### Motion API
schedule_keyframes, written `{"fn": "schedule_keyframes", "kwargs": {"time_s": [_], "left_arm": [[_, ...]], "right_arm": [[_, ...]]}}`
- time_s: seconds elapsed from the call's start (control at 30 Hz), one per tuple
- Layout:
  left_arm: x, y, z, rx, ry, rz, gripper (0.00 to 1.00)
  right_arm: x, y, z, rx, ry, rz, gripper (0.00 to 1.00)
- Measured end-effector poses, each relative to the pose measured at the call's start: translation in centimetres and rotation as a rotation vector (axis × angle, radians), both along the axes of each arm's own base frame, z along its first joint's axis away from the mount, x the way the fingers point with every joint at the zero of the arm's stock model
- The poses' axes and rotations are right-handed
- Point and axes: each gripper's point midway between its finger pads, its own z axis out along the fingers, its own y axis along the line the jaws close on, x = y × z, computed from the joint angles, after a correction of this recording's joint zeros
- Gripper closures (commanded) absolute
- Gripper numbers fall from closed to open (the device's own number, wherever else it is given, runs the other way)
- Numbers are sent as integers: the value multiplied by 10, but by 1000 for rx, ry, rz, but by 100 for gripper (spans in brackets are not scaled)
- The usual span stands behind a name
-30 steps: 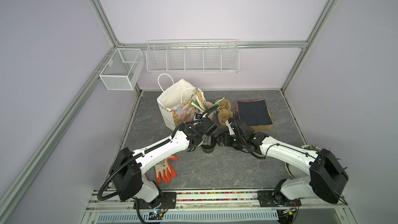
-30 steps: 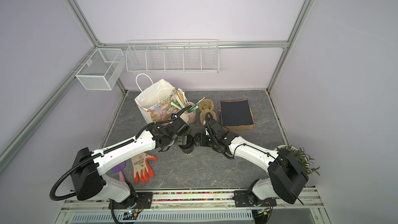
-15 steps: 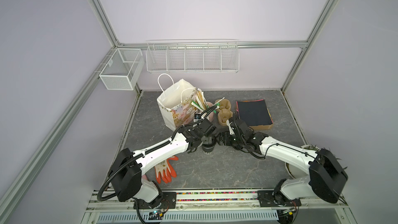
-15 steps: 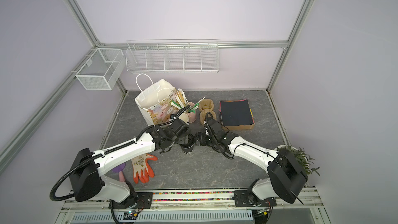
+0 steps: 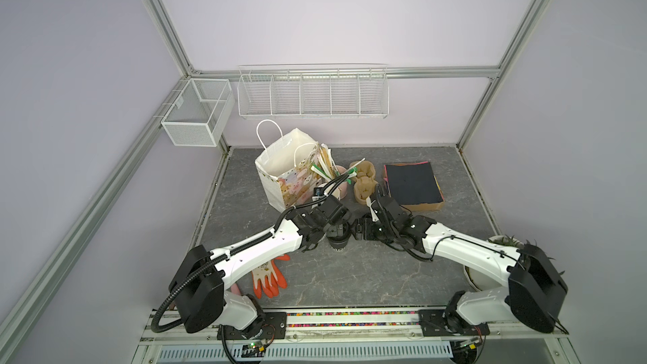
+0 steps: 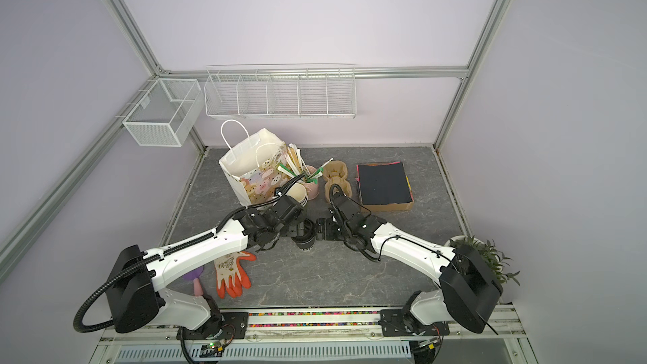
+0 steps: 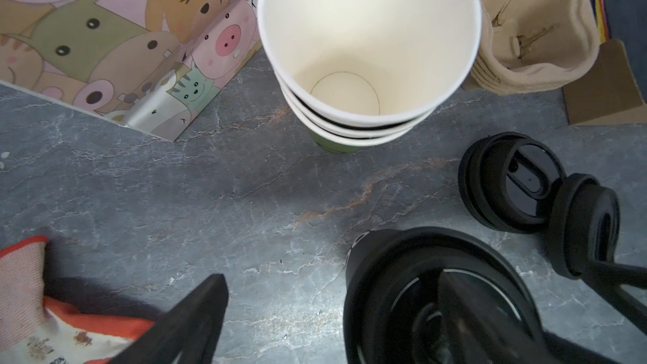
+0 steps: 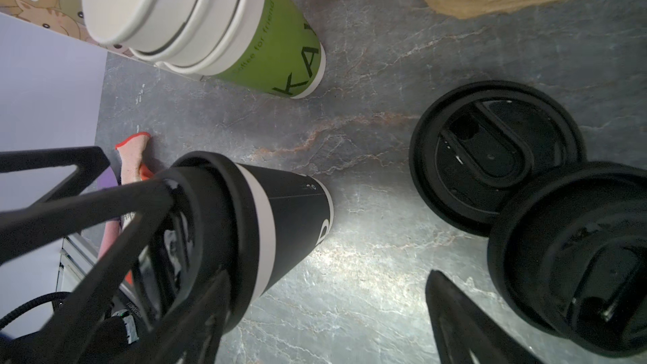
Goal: Pack a coffee takeout order
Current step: Press the lid on the coffee cup.
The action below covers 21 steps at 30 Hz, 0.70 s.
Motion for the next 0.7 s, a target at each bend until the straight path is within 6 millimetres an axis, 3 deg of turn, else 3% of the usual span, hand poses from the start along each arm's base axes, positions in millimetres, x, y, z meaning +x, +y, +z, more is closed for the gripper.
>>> {"fn": "schedule_keyframes", "kwargs": {"time_s": [0.43, 0.7], "left_arm": [[-1, 1, -2, -23, -10, 7, 6], [-1, 1, -3, -41, -19, 11, 6]], "right_arm": [[-7, 4, 20, 37, -22, 26, 9], [-20, -2, 5, 30, 9, 23, 9]]}}
